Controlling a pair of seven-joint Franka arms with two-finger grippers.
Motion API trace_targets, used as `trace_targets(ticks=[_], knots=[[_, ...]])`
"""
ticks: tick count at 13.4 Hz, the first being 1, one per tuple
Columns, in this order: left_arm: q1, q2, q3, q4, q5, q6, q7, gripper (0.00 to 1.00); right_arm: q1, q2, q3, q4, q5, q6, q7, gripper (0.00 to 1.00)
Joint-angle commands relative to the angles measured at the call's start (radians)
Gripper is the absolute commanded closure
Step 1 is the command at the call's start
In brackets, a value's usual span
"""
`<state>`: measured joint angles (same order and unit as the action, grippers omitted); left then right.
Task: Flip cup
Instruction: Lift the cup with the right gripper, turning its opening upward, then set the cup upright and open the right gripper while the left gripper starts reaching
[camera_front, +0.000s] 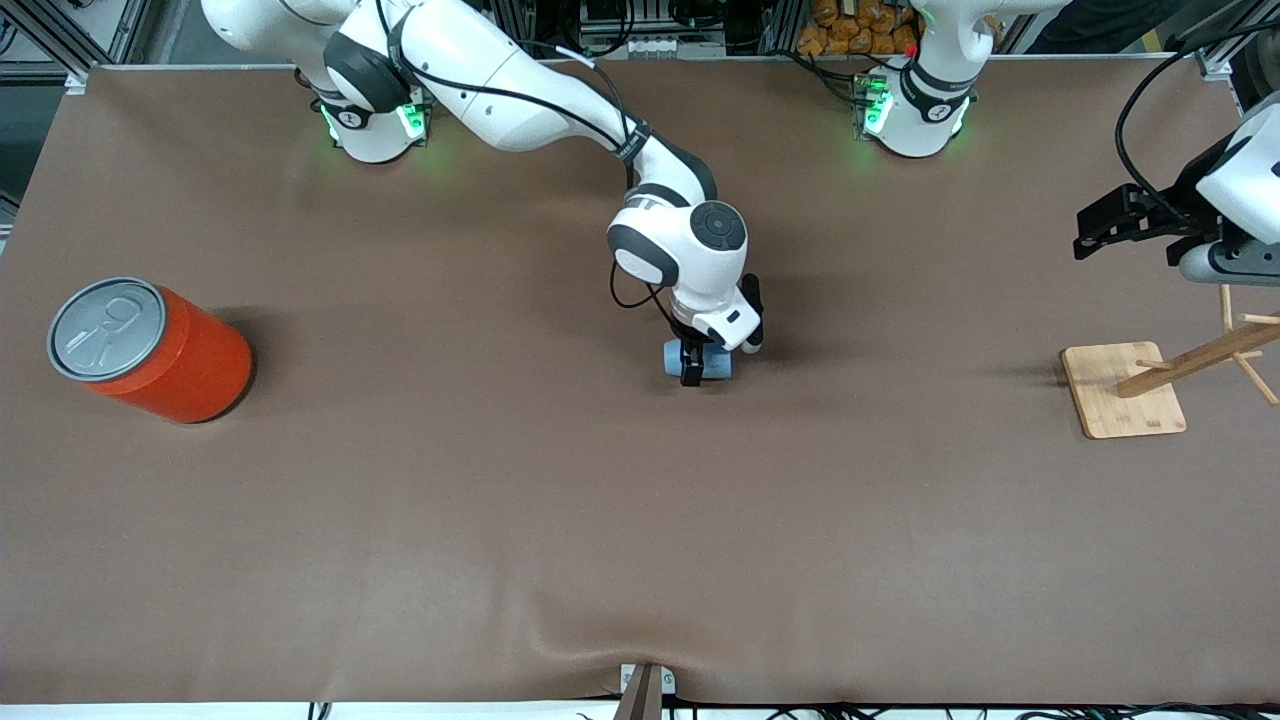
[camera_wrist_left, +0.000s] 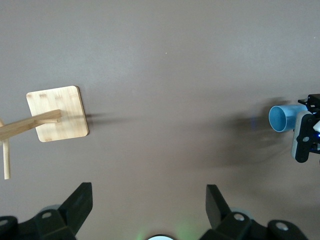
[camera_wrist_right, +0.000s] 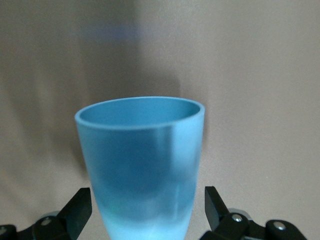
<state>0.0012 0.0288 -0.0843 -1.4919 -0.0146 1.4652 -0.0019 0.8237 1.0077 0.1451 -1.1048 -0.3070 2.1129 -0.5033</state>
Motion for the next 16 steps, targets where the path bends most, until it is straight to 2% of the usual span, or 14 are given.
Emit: trace_targets(ticks=[1, 3, 5, 8, 10, 13, 16], knots=[[0.019, 0.022, 0.018, 0.033, -0.085, 0.003, 0.014, 0.00, 0.005, -0.012, -0.004, 0.031, -0.001, -0.024, 0.014, 0.00], [0.051, 0.049, 0.049, 0.024, -0.191, 0.041, 0.013, 0.00, 0.003, -0.050, 0.005, 0.033, -0.001, -0.141, 0.011, 0.00], [0.065, 0.118, 0.051, 0.032, -0.200, 0.067, 0.013, 0.00, 0.005, -0.105, 0.008, 0.033, 0.017, -0.197, 0.009, 0.00], [0.091, 0.125, 0.052, 0.029, -0.208, 0.142, 0.000, 0.00, -0.024, -0.149, 0.010, 0.043, 0.092, -0.280, 0.009, 0.00], [0.118, 0.147, 0.054, 0.025, -0.263, 0.144, 0.007, 0.00, -0.090, -0.213, 0.010, 0.043, 0.123, -0.284, 0.006, 0.00], [0.204, 0.210, 0.052, 0.015, -0.408, 0.138, 0.003, 0.00, -0.236, -0.323, 0.010, 0.043, 0.156, -0.355, 0.006, 0.00], [0.194, 0.253, 0.049, -0.005, -0.406, 0.042, 0.017, 0.00, -0.432, -0.429, 0.013, 0.043, 0.239, -0.491, 0.006, 0.00]])
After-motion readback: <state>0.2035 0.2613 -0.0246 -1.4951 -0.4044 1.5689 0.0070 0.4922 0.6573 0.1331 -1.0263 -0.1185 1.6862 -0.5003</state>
